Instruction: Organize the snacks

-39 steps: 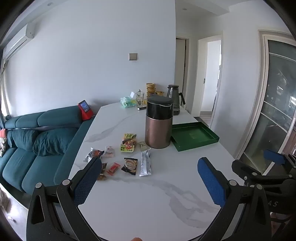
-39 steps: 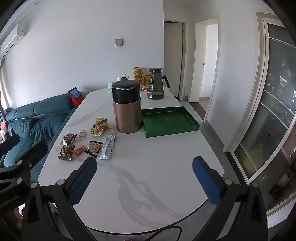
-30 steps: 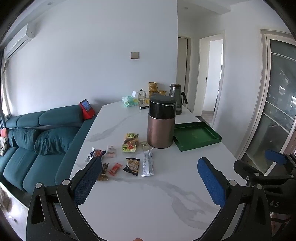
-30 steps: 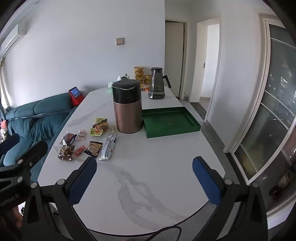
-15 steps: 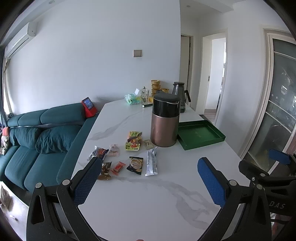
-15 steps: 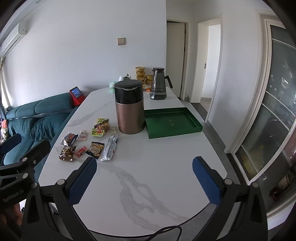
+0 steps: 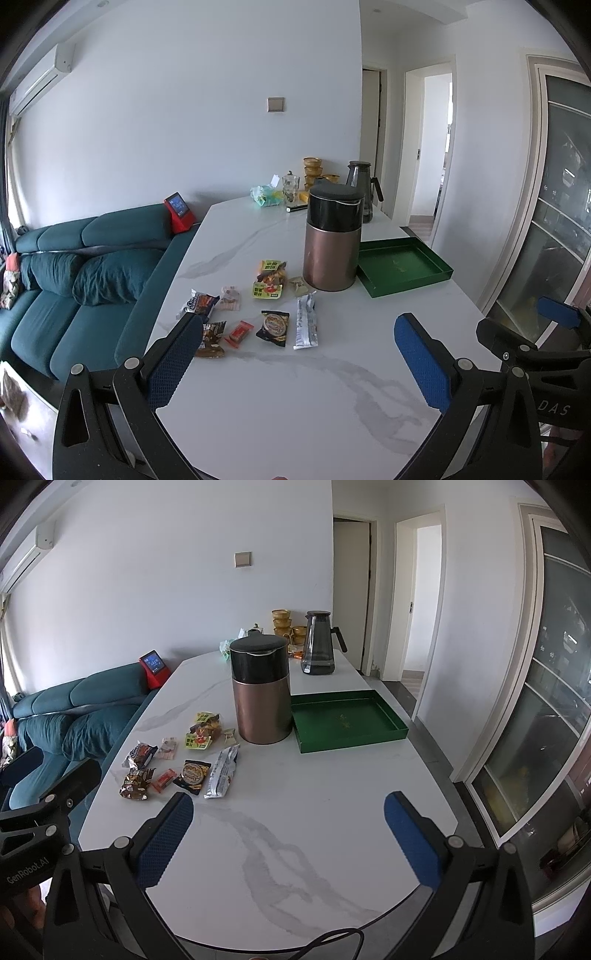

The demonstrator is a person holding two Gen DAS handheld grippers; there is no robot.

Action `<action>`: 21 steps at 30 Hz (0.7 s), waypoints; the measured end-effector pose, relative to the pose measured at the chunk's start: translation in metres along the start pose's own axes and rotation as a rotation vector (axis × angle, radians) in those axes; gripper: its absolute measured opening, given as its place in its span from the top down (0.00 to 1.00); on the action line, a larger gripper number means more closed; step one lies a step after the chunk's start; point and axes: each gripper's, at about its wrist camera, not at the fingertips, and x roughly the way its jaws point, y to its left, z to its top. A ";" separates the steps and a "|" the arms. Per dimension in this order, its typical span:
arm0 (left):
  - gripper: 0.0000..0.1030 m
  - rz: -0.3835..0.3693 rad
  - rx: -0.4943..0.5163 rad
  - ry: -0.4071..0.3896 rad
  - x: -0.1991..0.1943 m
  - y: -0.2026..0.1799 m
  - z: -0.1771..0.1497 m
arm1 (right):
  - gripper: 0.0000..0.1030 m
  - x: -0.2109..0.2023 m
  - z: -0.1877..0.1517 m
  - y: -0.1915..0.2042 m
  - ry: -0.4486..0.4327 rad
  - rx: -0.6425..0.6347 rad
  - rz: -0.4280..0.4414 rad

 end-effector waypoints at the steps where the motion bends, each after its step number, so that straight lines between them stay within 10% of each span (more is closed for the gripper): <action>1: 0.01 0.000 0.000 0.000 0.000 0.000 -0.001 | 0.00 0.000 0.000 0.000 0.000 0.000 0.000; 21: 0.01 0.002 0.000 0.000 0.003 -0.001 -0.001 | 0.00 0.003 0.001 -0.003 0.003 -0.002 0.000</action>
